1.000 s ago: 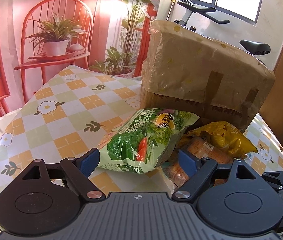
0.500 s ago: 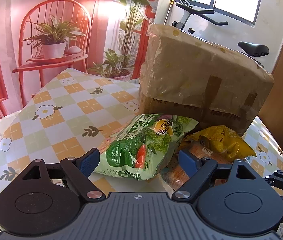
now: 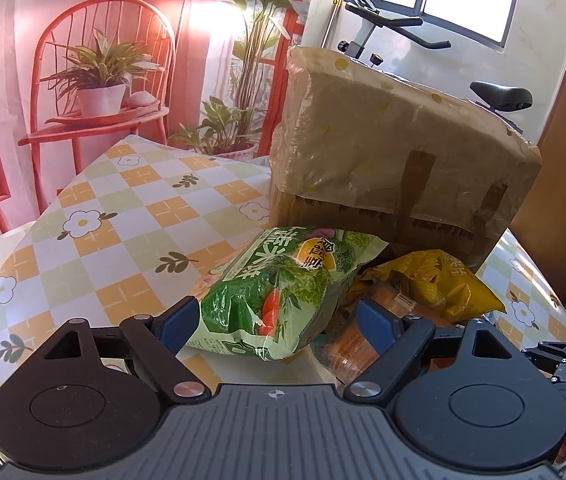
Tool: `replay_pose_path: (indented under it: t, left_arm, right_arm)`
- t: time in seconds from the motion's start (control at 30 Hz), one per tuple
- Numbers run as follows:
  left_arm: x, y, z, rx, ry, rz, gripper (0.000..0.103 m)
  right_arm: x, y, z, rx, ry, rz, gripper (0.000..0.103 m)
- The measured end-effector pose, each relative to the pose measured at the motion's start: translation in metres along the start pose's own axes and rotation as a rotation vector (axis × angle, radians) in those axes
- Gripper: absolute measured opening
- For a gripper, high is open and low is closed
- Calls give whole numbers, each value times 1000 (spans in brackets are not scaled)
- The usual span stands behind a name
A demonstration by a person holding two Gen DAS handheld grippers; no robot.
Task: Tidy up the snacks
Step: 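Lower the right tool onto the small brown sachet and close it, then grasp the green vegetable-cracker bag with the left tool while the right tool holds the sachet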
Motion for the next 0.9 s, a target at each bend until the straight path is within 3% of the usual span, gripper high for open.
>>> replay_pose_path:
  t: [0.3, 0.5, 0.63, 0.9]
  left_arm:
    - [-2, 0, 0, 4, 4, -6, 87]
    - [-2, 0, 3, -4, 14, -8, 87]
    - [-2, 1, 2, 4, 13, -11, 87]
    - [-5, 2, 6, -4, 21, -16, 87]
  right_arm:
    - [9, -8, 3, -33, -14, 30, 54]
    - [3, -5, 5, -45, -20, -19, 54]
    - [9, -1, -1, -7, -34, -21, 64]
    - [9, 12, 4, -30, -39, -51, 62]
Point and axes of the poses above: each gripper's, at about its wrist camera, not at the fingertips, and x roughly against the way its jaws point, z to its right, y to its underside, the point moved 9 cm from there along -x, roughly the way its jaws point, and after that the axes turned 2 degrees about -y, right-handed, at the moved point
